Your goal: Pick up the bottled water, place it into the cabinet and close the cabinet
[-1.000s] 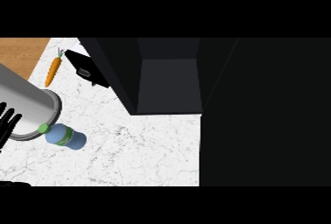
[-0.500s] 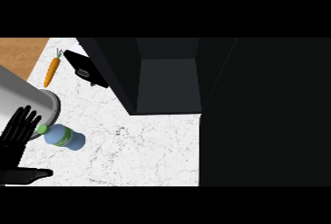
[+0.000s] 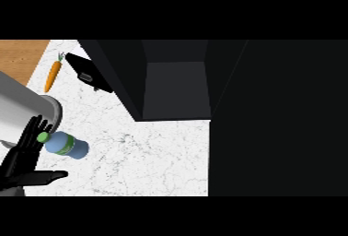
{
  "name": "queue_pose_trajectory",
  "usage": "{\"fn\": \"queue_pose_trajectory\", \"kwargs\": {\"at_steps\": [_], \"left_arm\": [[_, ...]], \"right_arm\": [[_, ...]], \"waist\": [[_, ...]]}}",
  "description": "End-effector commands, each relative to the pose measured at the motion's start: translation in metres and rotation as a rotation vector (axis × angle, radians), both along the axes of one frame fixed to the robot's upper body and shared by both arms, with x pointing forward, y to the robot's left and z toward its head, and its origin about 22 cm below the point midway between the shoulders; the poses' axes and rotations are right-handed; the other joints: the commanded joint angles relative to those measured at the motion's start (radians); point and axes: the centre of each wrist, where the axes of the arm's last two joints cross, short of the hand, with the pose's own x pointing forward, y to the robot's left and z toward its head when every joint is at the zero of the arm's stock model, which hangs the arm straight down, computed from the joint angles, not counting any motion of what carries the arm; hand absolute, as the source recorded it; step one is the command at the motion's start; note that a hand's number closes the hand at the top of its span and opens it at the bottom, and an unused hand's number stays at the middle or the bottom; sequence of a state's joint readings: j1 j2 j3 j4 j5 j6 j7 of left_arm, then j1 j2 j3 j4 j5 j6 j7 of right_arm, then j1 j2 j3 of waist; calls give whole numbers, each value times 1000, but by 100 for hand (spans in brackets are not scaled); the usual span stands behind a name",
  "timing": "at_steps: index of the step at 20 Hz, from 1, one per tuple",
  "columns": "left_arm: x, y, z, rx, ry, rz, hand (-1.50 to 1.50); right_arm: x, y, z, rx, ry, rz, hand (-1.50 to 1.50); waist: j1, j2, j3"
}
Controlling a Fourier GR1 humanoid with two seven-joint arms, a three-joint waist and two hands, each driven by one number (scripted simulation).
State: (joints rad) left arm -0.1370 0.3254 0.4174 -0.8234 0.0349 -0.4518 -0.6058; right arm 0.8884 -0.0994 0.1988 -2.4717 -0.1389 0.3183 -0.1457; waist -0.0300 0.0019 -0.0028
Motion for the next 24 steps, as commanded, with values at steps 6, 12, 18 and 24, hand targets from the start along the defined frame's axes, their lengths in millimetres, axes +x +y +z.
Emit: {"fn": "queue_pose_trajectory", "kwargs": {"at_steps": [6, 12, 18, 24], "left_arm": [[15, -16, -30, -112, 45, -132, -150], [11, -35, -47, -192, 17, -148, -150], [8, -49, -61, -265, 9, -67, 150], [13, -52, -61, -334, -18, -69, 150]], "right_arm": [[-11, -1, 21, -5, -48, 21, -150], [-12, -11, 17, -8, -40, -15, -150], [-19, 7, 26, 3, -30, -8, -150], [-15, 0, 14, -12, -34, -7, -150]], "waist": [[-6, 3, -1], [6, 5, -1], [1, 5, -3], [0, 9, -3]]}}
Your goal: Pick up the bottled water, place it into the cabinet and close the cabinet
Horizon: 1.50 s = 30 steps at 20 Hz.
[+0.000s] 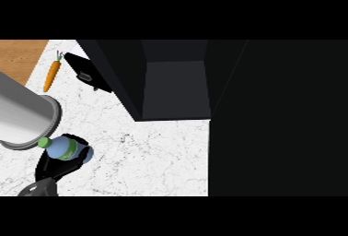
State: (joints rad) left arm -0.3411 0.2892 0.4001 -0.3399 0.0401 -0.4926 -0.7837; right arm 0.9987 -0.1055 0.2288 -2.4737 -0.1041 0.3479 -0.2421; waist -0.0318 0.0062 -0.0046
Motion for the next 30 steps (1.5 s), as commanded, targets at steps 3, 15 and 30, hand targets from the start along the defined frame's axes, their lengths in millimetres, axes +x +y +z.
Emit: {"fn": "queue_pose_trajectory", "kwargs": {"at_steps": [3, 15, 30], "left_arm": [[11, 1, 6, -104, -106, -78, 150], [-5, -129, -36, -128, -150, 54, 150], [71, -205, 43, -127, -157, -52, 150]], "right_arm": [[-5, -7, 19, -6, -25, -3, -150], [3, -1, 11, -8, -32, -19, -150], [0, -3, 16, 22, -20, -4, -150]], "waist": [[0, -2, 1], [26, -10, 4], [18, -17, 6]]}}
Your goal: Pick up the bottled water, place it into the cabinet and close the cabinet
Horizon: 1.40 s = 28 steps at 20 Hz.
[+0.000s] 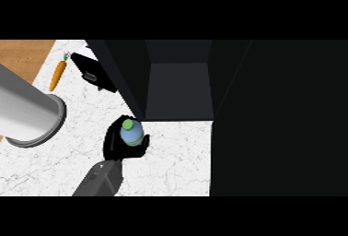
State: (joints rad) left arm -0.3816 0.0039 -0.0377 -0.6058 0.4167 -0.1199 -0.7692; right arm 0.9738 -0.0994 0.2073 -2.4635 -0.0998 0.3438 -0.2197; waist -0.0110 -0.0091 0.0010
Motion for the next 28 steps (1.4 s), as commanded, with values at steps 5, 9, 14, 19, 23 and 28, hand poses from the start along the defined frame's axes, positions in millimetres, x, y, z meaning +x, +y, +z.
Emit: {"fn": "queue_pose_trajectory", "kwargs": {"at_steps": [5, 9, 14, 19, 23, 28], "left_arm": [[29, -60, 63, 135, -63, -20, 150], [38, -76, 91, 158, -71, -14, 150], [57, -94, 111, 260, -59, 46, 150], [60, -103, 123, 300, -13, 93, 150], [70, -97, 134, 310, 6, 128, 150], [77, -76, 128, 479, 1, 228, 150]], "right_arm": [[0, -4, 15, 38, -20, 0, -150], [3, -6, 7, 46, -40, -13, -150], [3, -6, 9, 23, -61, 8, -150], [2, -9, 6, 17, -47, 3, -150], [7, -10, 10, 12, -68, 10, -150], [9, -11, 5, 23, -72, 17, -150]], "waist": [[-2, 4, -1], [-1, 3, 0], [-40, 9, 0], [-49, 11, 0], [-49, 17, 0], [-75, 23, 1]]}}
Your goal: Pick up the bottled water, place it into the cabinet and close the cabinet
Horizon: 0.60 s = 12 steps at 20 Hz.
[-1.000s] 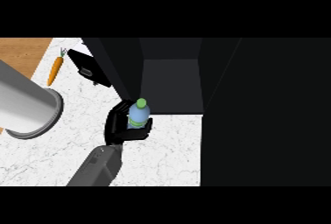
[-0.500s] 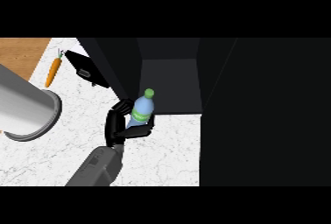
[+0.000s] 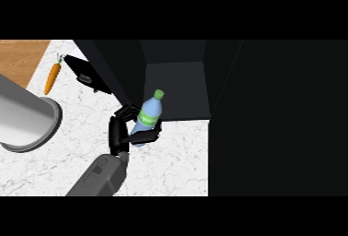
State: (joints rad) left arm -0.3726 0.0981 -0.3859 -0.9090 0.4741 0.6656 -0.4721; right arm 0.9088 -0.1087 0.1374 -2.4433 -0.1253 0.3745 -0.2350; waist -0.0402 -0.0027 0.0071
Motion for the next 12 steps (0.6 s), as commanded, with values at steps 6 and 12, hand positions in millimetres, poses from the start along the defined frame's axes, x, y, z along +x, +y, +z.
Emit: {"fn": "queue_pose_trajectory", "kwargs": {"at_steps": [6, 12], "left_arm": [[71, -32, 67, 150, -54, 8, 150], [68, -28, 65, 93, -49, 78, 150]], "right_arm": [[3, -1, 10, 25, -31, 47, -150], [4, -3, 4, 40, -25, 54, -150]], "waist": [[-71, 26, -6], [-79, 28, -8]]}}
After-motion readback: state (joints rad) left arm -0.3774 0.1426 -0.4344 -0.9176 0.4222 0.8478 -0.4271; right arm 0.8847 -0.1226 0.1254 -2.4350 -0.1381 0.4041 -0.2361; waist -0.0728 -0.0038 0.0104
